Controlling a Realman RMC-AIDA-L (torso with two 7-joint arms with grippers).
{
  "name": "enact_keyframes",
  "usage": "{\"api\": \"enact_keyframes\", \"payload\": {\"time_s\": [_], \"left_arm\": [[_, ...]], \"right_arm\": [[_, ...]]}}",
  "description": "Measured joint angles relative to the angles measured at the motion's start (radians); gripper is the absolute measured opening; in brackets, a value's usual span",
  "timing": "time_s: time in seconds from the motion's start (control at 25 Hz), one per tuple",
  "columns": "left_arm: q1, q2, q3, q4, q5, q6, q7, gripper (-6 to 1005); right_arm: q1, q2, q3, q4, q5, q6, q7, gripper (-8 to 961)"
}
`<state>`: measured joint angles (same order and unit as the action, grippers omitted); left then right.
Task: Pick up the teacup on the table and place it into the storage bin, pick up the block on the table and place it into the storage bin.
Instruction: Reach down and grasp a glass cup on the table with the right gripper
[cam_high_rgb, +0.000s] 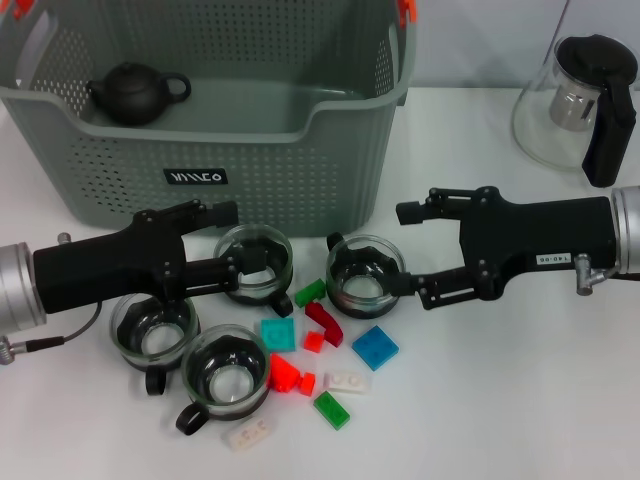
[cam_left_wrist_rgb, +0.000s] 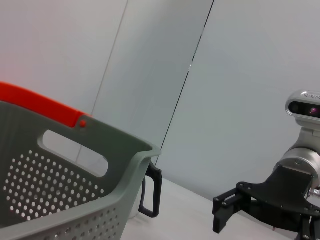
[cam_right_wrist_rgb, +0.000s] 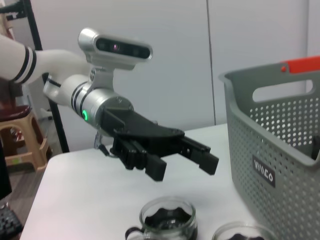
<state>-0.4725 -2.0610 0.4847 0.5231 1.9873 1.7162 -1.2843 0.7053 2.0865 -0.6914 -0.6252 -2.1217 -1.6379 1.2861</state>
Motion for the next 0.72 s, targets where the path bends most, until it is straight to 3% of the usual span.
{"api": "enact_keyframes", "payload": {"time_s": [0.36,0.72], "left_arm": [[0.007,0.011,0.033,0.002,0.007,0.003,0.053,845],[0.012,0.009,0.038,-0.005,0.007,0.002,0.069,846]], "right_arm": [[0.028,0.003,-0.173,-0.177,-0.096,-0.009,0.146,877],[0.140,0.008,-0.360,-0.262,-0.221,0.010,0.356,860]]}}
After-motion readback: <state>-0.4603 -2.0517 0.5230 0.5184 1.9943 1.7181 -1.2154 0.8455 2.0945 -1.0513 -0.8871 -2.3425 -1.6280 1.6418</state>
